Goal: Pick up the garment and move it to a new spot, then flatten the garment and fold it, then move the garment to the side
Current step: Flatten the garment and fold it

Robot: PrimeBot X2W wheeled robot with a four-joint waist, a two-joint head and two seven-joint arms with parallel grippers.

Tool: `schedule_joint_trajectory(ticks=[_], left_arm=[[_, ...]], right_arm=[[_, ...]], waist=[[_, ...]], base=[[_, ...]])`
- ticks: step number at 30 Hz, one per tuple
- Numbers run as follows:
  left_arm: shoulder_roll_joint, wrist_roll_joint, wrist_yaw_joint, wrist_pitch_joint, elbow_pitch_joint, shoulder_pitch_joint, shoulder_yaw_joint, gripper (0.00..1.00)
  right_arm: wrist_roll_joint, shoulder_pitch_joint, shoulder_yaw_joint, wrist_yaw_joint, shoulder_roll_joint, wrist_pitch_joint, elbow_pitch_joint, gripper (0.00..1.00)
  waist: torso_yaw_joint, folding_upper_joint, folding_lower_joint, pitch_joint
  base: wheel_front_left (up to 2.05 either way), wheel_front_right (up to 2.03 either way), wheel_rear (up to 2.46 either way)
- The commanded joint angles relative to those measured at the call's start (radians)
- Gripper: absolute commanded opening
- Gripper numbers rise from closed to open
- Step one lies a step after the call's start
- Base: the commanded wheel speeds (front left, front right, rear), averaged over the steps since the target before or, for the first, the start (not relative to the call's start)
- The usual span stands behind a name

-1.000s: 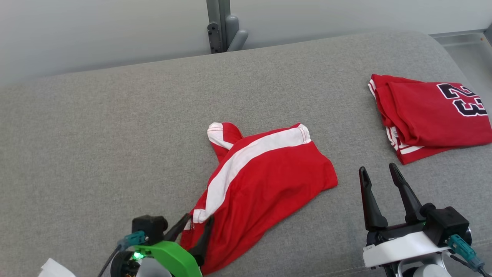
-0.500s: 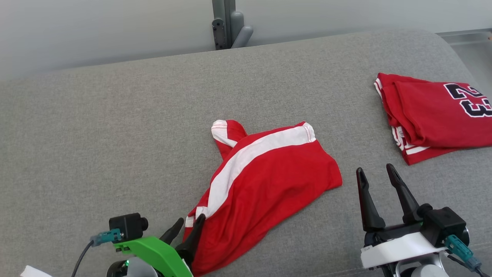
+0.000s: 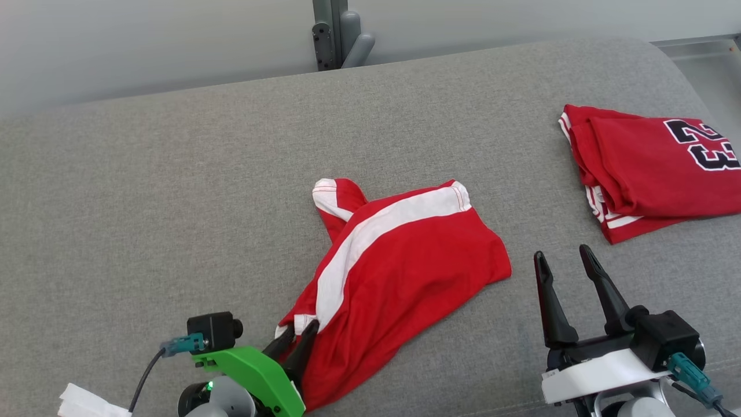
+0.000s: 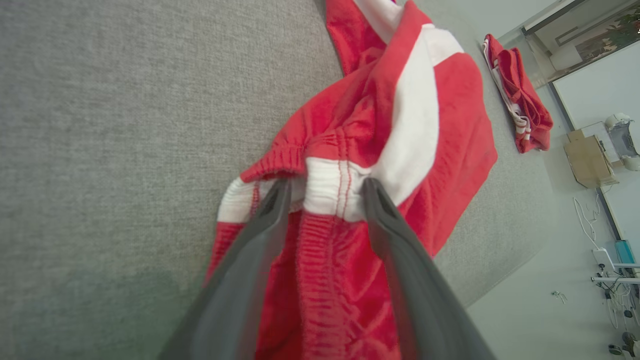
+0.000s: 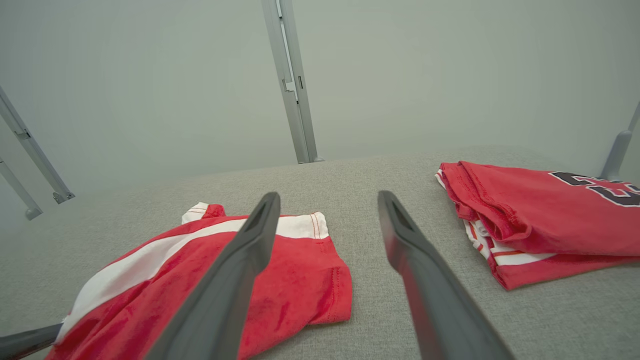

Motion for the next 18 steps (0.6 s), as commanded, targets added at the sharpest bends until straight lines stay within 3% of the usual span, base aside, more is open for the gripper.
schedule_joint_trajectory(ticks=[1, 2, 3, 11, 18], left_arm=[[0.001, 0.013, -0.007, -0.003, 0.007, -0.011, -0.001, 0.44], [-0.002, 0.013, -0.012, -0.003, 0.011, -0.012, -0.003, 0.16], [-0.006, 0.013, -0.015, -0.003, 0.015, -0.013, -0.005, 0.0], [-0.009, 0.028, -0.053, -0.049, 0.029, -0.02, -0.002, 0.0], [0.038, 0.086, -0.049, -0.112, -0.013, -0.019, 0.005, 0.0]], right_arm=[[-0.004, 0.005, -0.001, -0.001, -0.002, 0.0, 0.001, 1.0], [-0.005, 0.006, -0.002, -0.001, -0.002, 0.0, 0.001, 1.0], [-0.005, 0.006, -0.003, -0.001, -0.002, 0.0, 0.0, 1.0], [-0.002, 0.006, -0.005, -0.001, -0.002, 0.0, -0.001, 1.0], [0.058, -0.032, -0.019, -0.001, -0.002, 0.0, 0.036, 1.0]], waist=[[0.0, 0.0, 0.0, -0.002], [0.0, 0.0, 0.0, -0.004], [0.0, 0.0, 0.0, -0.005], [0.02, 0.0, 0.0, -0.016], [0.054, 0.0, 0.0, -0.022]], base=[[0.0, 0.0, 0.0], [0.0, 0.0, 0.0], [0.0, 0.0, 0.0], [0.0, 0.0, 0.0], [0.0, 0.0, 0.0]])
